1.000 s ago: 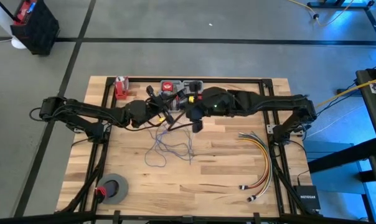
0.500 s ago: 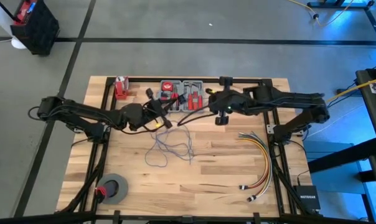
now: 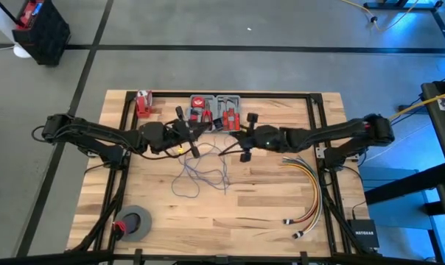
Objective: Coil cords
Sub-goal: Coil the blue wire into the black spool
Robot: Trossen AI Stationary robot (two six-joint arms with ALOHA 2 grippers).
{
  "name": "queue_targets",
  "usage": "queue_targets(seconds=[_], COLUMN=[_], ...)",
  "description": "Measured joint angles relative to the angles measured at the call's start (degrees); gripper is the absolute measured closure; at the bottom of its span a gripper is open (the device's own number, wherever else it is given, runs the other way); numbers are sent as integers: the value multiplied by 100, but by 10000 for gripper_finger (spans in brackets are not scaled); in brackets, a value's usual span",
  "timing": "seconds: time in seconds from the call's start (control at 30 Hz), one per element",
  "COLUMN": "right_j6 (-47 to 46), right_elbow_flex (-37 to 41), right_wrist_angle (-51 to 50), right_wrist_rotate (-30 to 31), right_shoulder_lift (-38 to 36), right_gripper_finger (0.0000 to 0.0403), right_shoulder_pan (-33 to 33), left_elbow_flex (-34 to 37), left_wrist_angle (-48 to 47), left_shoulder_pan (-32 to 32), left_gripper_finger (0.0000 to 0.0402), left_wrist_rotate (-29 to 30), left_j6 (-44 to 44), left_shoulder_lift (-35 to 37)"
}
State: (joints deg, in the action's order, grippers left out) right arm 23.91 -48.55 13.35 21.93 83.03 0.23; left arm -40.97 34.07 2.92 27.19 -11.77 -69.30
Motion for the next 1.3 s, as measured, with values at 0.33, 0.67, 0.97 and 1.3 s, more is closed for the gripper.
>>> queue_targets(seconds=[0.33, 0.67, 0.97, 1.3], right_j6=[-176, -597, -1697, -1246], right_elbow_flex=[-100, -1315, -1245, 1264], right_wrist_angle=[1952, -2571, -4289, 2220], right_wrist_rotate=[-147, 266, 656, 519], right_shoulder_lift=[826, -6, -503, -25], right_gripper_finger=[381, 245, 222, 221], right_shoulder_pan=[9, 493, 809, 412], left_elbow_flex=[0, -2, -4, -4], left_wrist_angle=[-5, -58, -17, 133], left_shoulder_pan=[-2, 9, 9, 6], left_gripper_finger=[400, 400, 400, 400], left_wrist_rotate=[-43, -43, -43, -41], left_j6=[39, 33, 134, 256], left_shoulder_lift=[2, 36, 39, 29])
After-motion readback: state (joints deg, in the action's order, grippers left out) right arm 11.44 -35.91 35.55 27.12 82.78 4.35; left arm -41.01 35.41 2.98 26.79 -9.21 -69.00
